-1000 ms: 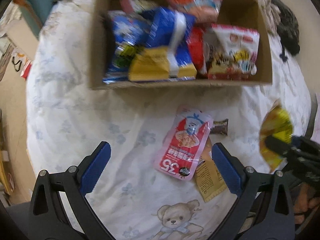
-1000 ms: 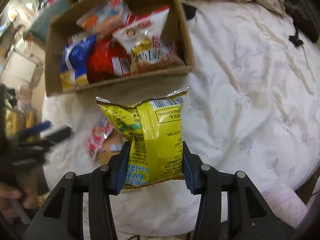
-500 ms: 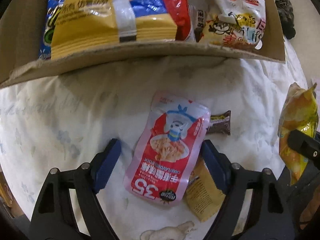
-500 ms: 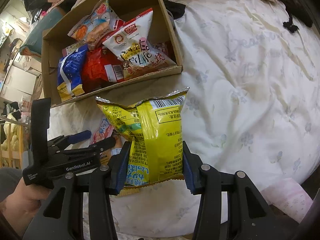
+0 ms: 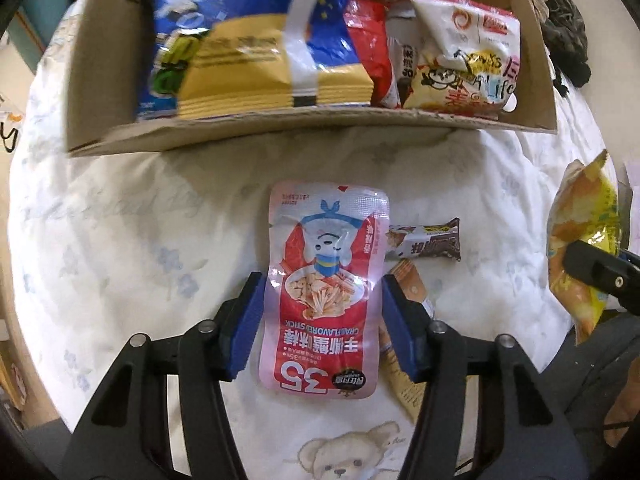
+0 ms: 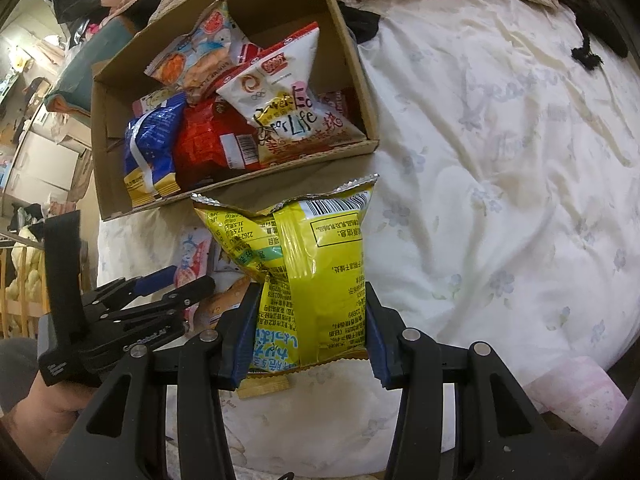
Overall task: Organize snacks
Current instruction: 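Grasp the red snack pack with the left gripper and lift it, then carry the red pack into the box with the left gripper while the right gripper carries the yellow bag in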
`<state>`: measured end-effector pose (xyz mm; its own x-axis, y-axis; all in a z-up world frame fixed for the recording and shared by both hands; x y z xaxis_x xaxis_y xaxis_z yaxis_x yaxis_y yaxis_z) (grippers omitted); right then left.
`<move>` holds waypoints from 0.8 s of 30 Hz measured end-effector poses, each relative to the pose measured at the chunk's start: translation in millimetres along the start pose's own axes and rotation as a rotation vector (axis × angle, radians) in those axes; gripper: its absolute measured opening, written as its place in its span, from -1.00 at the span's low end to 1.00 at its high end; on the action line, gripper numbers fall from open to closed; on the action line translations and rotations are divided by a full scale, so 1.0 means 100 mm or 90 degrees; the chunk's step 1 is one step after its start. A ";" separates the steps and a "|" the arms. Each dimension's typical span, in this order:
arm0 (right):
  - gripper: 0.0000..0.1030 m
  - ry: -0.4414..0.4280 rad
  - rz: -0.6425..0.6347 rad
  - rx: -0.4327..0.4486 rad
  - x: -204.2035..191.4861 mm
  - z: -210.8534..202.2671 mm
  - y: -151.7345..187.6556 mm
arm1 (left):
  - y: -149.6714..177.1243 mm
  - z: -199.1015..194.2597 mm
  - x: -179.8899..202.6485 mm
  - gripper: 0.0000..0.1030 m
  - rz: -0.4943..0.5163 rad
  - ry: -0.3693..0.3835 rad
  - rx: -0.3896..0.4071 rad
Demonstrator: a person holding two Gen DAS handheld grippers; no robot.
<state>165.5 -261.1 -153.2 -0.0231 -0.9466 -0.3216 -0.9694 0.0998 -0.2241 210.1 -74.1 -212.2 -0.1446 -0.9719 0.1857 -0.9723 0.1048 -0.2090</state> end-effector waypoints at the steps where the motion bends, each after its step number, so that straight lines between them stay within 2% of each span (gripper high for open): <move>1: -0.05 -0.003 -0.002 0.001 -0.01 -0.01 0.00 | 0.04 -0.05 0.01 0.04 -0.002 -0.005 0.003; 6: -0.05 -0.013 -0.004 0.007 -0.04 -0.05 0.00 | 0.07 -0.24 0.07 0.04 -0.008 -0.023 0.026; 15: -0.05 -0.052 -0.016 0.019 -0.18 -0.14 -0.02 | 0.22 -0.53 -0.21 0.04 -0.057 -0.077 0.083; 20: -0.05 -0.073 -0.024 0.027 -0.27 -0.19 -0.04 | 0.24 -0.87 -0.21 0.04 -0.055 -0.091 0.135; 24: -0.05 -0.078 -0.024 0.050 -0.29 -0.23 -0.12 | 0.12 -1.18 -0.16 0.05 -0.045 -0.105 0.188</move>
<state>172.2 -242.1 -119.6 0.0477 -0.9064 -0.4197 -0.9470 0.0925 -0.3075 179.0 -32.0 -104.0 -0.0235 -0.9981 0.0566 -0.8800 -0.0062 -0.4748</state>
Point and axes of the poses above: each gripper's, at about its wrist camera, not at the fingertips, and z roughly the way its jaws point, x to its right, y to its underside, the point moved 3 cm from there along z, roughly the way its jaws point
